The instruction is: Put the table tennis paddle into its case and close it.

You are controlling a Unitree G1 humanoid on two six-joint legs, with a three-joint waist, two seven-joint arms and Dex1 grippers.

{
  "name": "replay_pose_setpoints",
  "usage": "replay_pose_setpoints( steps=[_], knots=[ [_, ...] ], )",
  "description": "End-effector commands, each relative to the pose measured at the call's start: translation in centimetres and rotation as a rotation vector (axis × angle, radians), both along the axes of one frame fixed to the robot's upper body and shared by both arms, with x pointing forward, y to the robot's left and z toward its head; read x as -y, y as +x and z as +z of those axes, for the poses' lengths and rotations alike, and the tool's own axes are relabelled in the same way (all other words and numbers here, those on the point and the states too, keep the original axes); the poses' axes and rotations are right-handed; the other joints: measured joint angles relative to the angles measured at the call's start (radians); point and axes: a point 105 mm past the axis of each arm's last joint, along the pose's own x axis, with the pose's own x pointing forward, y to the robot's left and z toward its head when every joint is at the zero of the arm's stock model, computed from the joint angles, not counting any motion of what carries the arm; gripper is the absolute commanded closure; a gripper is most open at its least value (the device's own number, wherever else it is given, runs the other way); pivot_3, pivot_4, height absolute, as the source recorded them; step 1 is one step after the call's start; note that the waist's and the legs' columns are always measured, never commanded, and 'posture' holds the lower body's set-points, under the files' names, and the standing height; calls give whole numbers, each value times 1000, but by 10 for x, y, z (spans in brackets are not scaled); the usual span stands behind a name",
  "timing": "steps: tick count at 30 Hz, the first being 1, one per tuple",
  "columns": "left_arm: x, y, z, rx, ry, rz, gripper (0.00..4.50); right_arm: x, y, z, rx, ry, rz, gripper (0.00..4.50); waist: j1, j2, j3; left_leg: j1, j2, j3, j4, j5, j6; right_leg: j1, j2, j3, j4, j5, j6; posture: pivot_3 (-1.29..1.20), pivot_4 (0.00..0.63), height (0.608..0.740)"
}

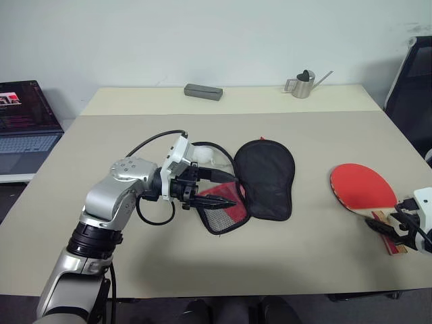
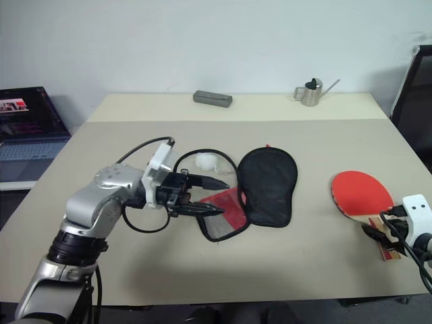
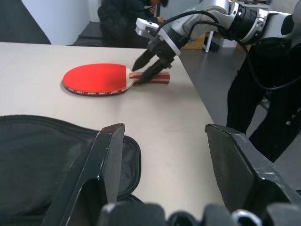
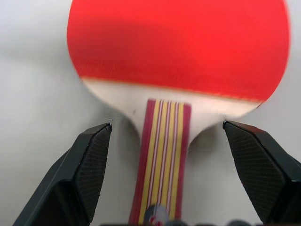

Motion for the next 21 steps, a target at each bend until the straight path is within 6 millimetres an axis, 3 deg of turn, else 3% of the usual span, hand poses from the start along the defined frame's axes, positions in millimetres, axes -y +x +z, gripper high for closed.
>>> replay_pose_setpoints(
  steps=[1,10,13,21],
  knots=[
    [-1,-4,9,50,-7,2,1509,1,2,4,15,-29,8,362,0,0,0,0,0,0,0,0,0,0,0,0,0,0,0,0,150,740],
    [-1,-4,9,47,-13,13,1509,8,-1,-11,-10,-19,-51,362,1,-1,0,0,0,0,0,0,0,1,0,0,0,0,0,0,150,740],
    [-1,-4,9,47,-13,17,1509,9,-3,-19,-38,-29,-65,902,1,-3,-2,1,0,0,0,0,0,1,0,0,0,0,0,0,150,740],
    [-12,3,7,63,-4,95,1509,7,1,-25,-49,23,-120,3280,1,-14,-9,2,0,-1,1,0,0,3,0,0,0,0,1,0,150,740]
  ],
)
